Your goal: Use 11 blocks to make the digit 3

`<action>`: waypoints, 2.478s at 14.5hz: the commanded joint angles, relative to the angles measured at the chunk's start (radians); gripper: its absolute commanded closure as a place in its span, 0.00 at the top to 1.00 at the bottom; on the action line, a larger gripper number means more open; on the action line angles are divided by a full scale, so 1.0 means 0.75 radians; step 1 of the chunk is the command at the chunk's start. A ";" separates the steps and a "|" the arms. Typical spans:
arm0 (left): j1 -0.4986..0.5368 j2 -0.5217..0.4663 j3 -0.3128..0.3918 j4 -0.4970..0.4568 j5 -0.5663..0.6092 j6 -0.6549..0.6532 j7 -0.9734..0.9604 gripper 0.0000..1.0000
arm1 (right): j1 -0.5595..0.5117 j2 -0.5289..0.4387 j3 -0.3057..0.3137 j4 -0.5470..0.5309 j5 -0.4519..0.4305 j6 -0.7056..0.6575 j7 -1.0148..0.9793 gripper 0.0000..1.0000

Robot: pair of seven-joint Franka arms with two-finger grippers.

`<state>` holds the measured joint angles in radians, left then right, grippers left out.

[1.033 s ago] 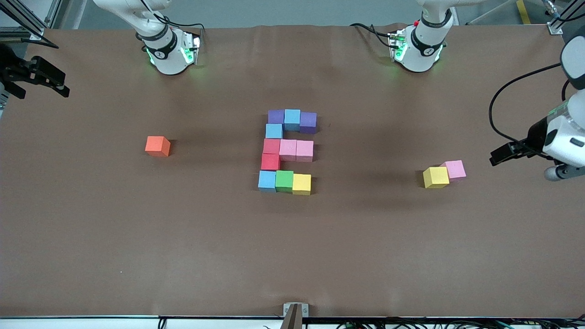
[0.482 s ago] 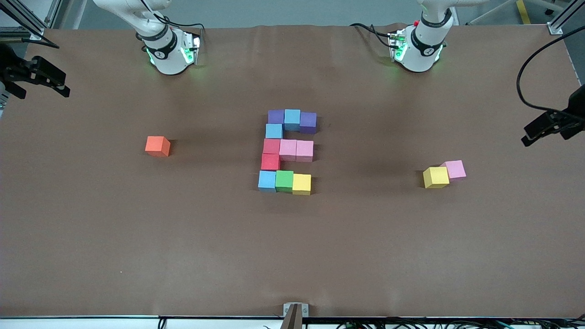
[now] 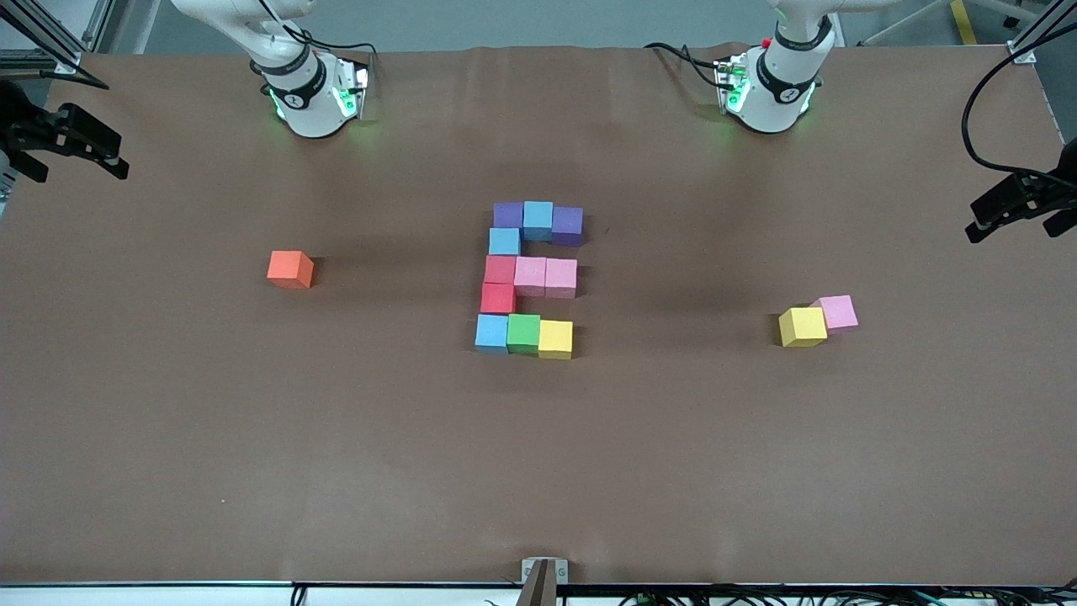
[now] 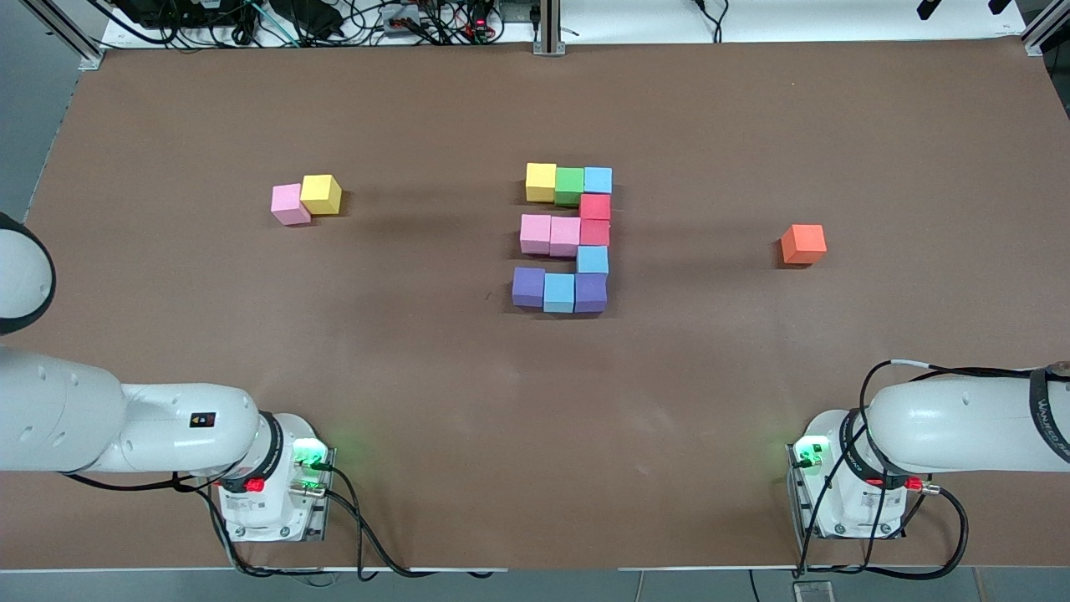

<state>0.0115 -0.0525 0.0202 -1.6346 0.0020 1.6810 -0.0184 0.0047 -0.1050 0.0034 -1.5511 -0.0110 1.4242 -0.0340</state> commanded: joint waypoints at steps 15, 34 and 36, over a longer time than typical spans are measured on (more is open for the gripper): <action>-0.015 0.054 -0.013 0.177 -0.027 -0.188 0.016 1.00 | 0.024 -0.034 -0.004 -0.028 -0.018 0.001 0.004 1.00; -0.009 0.045 -0.053 0.175 -0.056 -0.190 -0.073 1.00 | 0.018 -0.036 -0.011 -0.028 0.031 0.005 0.025 1.00; -0.007 0.048 -0.064 0.173 -0.056 -0.190 -0.098 1.00 | 0.018 -0.038 -0.011 -0.028 0.031 0.003 0.027 1.00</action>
<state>0.0008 -0.0245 -0.0193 -1.5257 -0.0212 1.5555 -0.0708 0.0113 -0.1054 0.0023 -1.5511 -0.0015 1.4238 -0.0296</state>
